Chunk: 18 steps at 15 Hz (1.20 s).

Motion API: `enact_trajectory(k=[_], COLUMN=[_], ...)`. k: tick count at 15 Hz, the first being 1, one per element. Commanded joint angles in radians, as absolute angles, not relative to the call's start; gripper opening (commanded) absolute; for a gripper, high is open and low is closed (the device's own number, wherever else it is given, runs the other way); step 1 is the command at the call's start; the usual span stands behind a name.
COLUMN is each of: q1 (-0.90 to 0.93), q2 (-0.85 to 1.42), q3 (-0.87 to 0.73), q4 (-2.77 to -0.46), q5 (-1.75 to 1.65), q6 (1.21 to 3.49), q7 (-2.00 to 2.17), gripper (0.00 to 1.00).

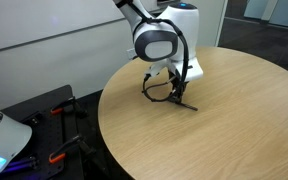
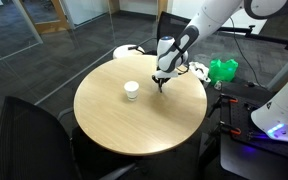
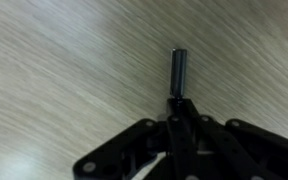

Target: Move the cup away from you then put the marker in the cup

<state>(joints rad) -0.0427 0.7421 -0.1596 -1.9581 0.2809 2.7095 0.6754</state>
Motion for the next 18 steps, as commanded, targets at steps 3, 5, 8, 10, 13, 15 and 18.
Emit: enact_trajectory(k=[3, 5, 8, 10, 13, 15, 18], q1=[-0.036, -0.035, -0.038, -0.037, -0.038, -0.039, -0.039], q2=[0.727, 0.730, 0.731, 0.727, 0.722, 0.718, 0.713], q3=[-0.154, -0.154, -0.151, -0.151, -0.152, -0.151, -0.153], q4=[-1.964, -1.961, -1.959, -1.962, -1.967, -1.971, -1.976], q5=[0.294, 0.293, 0.295, 0.295, 0.295, 0.297, 0.297], q6=[2.727, 2.723, 2.713, 2.712, 2.719, 2.720, 2.723], q7=[0.662, 0.662, 0.661, 0.661, 0.660, 0.659, 0.660], gripper=[0.00, 0.00, 0.23, 0.34, 0.56, 0.71, 0.84])
